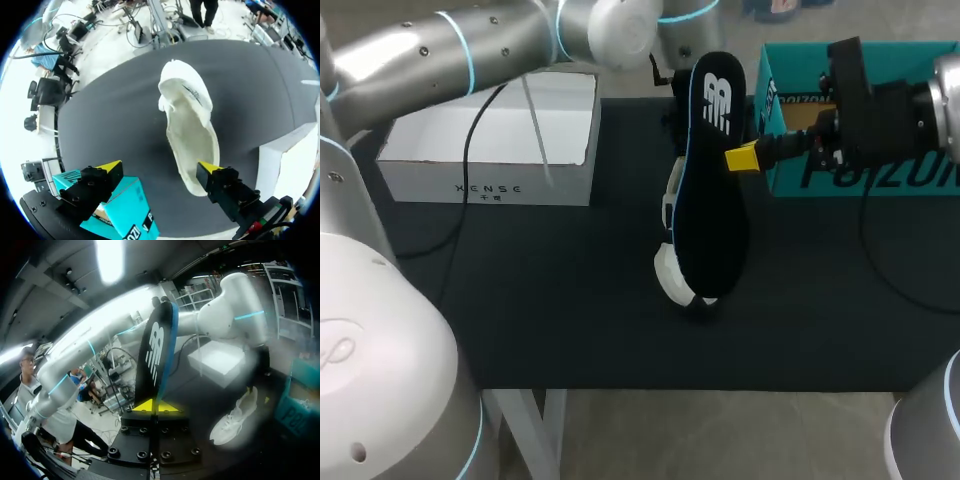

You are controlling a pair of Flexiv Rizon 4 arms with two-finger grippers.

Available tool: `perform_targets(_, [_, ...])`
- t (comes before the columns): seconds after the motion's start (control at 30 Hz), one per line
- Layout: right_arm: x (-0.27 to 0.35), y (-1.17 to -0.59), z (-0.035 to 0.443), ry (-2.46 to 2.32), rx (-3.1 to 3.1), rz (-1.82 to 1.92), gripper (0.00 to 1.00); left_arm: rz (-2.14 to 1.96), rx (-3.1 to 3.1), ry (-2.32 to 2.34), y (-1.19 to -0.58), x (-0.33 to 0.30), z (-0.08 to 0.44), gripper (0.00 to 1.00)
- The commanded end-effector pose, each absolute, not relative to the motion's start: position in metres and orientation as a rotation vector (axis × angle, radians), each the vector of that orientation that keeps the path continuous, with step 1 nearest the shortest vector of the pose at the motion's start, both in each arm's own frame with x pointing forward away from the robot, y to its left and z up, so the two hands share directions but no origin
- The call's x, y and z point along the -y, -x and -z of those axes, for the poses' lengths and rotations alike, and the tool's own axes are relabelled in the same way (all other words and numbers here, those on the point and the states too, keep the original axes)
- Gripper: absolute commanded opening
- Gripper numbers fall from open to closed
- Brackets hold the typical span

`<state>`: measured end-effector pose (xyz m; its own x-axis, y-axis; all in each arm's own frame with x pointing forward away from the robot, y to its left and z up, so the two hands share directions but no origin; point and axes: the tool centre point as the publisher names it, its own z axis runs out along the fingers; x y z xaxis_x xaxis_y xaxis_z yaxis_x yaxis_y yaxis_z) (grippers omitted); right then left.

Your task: Take the shoe out of the shoebox, open the shoe tongue, remove and reinsert the insole, then place the shoe into the shoebox

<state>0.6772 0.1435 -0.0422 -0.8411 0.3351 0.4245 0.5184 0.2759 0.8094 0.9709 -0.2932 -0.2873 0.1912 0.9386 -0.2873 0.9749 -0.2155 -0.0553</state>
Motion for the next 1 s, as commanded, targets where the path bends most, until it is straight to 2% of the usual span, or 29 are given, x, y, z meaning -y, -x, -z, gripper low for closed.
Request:
perform_targets(0.03, [-0.147,-0.68,0.043,0.801,2.369,1.602,0.0,0.371,-1.8,-2.277,-0.973,0.286,0.262,1.0])
perform_targets(0.2, [-0.134,-0.71,0.049,1.165,2.138,1.606,0.0,0.417,-1.724,-2.25,-0.985,0.287,0.244,1.0])
perform_targets(0.5, [-0.09,-0.792,0.064,1.489,1.699,1.667,0.0,0.456,-1.7,-2.161,-0.971,0.278,0.223,1.0])
perform_targets(1.0, [-0.08,-0.792,0.071,1.518,1.58,1.665,0.0,0.436,-1.547,-1.979,-0.968,0.257,0.178,1.0])
